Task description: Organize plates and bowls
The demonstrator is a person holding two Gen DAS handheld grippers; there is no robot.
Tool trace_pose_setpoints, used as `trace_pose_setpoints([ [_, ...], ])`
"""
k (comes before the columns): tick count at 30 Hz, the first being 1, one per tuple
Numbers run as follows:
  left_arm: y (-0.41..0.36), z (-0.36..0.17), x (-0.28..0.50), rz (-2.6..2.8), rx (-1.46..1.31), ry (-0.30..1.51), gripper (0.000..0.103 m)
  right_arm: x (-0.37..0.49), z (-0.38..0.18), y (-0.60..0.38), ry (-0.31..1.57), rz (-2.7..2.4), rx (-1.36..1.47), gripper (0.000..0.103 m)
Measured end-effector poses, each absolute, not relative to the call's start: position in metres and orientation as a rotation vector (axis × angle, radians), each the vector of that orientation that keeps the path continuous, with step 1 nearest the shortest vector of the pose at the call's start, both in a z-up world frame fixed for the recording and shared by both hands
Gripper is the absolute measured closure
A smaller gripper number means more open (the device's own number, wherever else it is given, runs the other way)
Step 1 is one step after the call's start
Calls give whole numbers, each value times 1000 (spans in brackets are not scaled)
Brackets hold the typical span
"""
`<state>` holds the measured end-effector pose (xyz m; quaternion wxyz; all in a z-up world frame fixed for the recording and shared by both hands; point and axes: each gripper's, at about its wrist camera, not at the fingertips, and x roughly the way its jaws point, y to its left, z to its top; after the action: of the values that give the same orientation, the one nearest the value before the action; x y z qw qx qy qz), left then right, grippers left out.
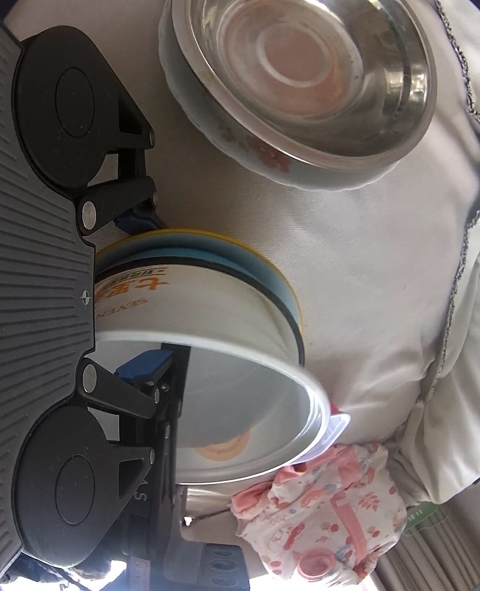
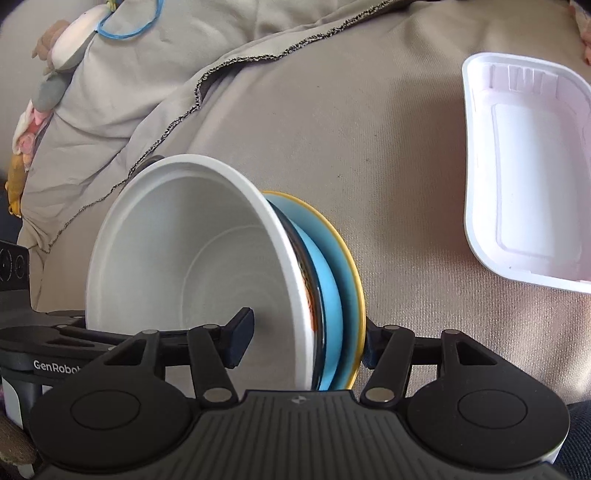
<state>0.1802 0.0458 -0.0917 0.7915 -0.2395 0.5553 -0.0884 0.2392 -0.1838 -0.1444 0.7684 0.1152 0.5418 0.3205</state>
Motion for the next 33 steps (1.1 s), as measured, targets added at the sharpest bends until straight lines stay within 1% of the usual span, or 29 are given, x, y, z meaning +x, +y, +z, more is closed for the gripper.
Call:
trace_pose_setpoints([
  [3,47,-93,182,-180,-515,1192,39,239,-144,-183,1175,707,241,45],
  [25,53,-88,171,-173,-550,1189,40,236,-143,-187,1223,687,251,46],
  [29,65,-64,169,-191,-545,1126,40,234,-125,-182,1222,673,267,46],
  [33,101,-19,166,-199,-552,999,40,233,-72,-158,1110,720,195,46],
])
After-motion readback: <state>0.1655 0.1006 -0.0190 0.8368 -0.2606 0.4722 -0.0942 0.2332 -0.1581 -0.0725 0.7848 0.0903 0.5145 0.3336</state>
